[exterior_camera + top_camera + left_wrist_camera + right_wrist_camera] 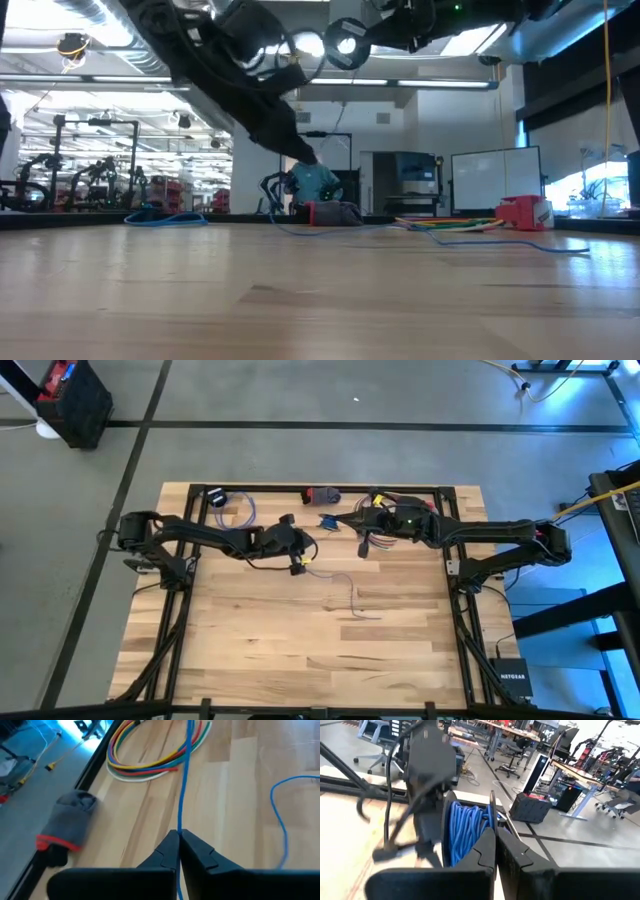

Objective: Coil cords
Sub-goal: Coil the blue wire on the black spool

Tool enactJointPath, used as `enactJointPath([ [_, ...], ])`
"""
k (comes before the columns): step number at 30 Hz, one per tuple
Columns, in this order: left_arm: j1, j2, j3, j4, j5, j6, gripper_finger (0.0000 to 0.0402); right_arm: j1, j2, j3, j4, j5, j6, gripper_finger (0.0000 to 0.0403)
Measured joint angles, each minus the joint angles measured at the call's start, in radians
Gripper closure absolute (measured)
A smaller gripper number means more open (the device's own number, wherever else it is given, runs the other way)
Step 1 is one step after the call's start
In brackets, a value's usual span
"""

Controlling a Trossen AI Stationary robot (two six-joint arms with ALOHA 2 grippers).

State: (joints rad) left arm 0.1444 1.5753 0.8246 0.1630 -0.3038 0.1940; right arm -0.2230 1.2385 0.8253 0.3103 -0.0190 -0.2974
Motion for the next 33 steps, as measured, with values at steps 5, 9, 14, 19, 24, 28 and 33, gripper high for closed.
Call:
enactJointPath([
  [5, 0.006, -0.113, 0.0, -0.108, 0.0, -0.04, 0.04, 0.0, 0.0, 0.0, -0.048, -0.021, -0.022, 0.0393],
  [9, 0.031, -0.212, 0.0, -0.207, -0.002, -0.078, 0.04, 0.0, 0.0, 0.0, -0.094, -0.041, -0.052, 0.0393],
  [14, 0.08, -0.318, 0.0, -0.284, 0.022, -0.115, 0.04, 0.0, 0.0, 0.0, -0.123, -0.053, -0.092, 0.0393],
  [19, 0.114, -0.392, 0.0, -0.291, 0.133, -0.14, 0.04, 0.0, 0.029, 0.0, -0.127, -0.046, -0.137, 0.0393],
  [24, 0.116, -0.412, 0.0, -0.227, 0.244, -0.198, 0.04, 0.0, 0.091, 0.0, -0.103, 0.075, -0.195, 0.0393],
  [28, 0.093, -0.396, 0.0, -0.124, 0.257, -0.247, 0.0401, 0.0, 0.139, 0.0, -0.026, 0.115, -0.209, 0.0393],
  [33, 0.058, -0.347, 0.0, -0.003, 0.257, -0.273, 0.0401, 0.0, 0.191, 0.0, 0.044, 0.115, -0.208, 0.0393],
])
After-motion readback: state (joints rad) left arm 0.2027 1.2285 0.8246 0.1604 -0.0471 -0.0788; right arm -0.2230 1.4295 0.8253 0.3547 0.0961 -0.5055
